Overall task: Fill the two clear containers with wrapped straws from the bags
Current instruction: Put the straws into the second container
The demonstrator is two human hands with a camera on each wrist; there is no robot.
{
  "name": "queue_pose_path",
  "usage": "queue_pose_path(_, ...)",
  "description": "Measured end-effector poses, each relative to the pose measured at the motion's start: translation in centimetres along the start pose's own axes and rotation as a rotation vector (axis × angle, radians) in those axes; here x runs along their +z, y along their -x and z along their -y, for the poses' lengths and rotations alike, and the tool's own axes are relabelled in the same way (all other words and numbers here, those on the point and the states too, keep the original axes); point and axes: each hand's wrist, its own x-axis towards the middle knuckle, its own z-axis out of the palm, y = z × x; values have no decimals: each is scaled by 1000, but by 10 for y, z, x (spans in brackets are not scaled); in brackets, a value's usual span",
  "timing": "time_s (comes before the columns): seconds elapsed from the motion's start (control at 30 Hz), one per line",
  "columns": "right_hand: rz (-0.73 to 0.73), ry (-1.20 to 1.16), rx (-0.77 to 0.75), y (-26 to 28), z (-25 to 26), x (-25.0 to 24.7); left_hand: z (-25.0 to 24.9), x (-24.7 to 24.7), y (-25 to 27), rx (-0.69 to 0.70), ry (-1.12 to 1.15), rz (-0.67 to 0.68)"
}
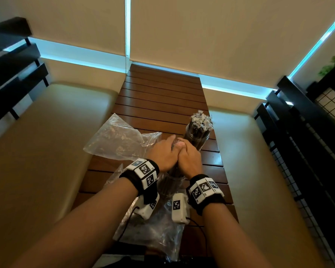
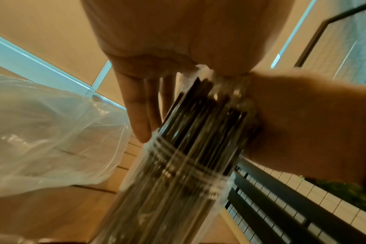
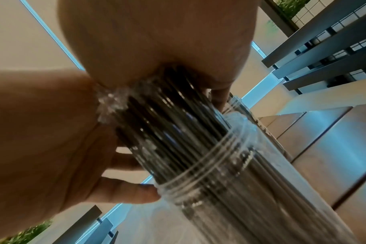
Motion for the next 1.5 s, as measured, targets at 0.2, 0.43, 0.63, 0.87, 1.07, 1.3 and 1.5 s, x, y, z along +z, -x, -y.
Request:
queue_pose_path(0.2, -22, -23, 24, -2, -6, -3, 7, 7, 3, 6, -84, -24)
queue_pose_path(0.43, 275, -257, -87, 31, -27, -8, 19, -18, 3, -333, 205, 152)
queue_pose_path(0.63, 104, -56, -110, 29, -35, 12, 17, -17, 0, -445, 448, 114)
queue_pose_path(0.87, -13, -87, -42, 14, -34, 5, 9, -18, 3, -438, 747, 101)
queue_pose_path(1.07, -126, -173, 11, 7, -34, -2, 38, -6, 4, -331, 373, 192)
queue_pose_path(1.3, -204, -137, 111, 6, -53, -1, 73, 12, 27, -330, -123, 300)
queue_pose_path(1.5, -196, -114, 126, 8, -58, -7, 118, 18, 49, -514, -483, 231)
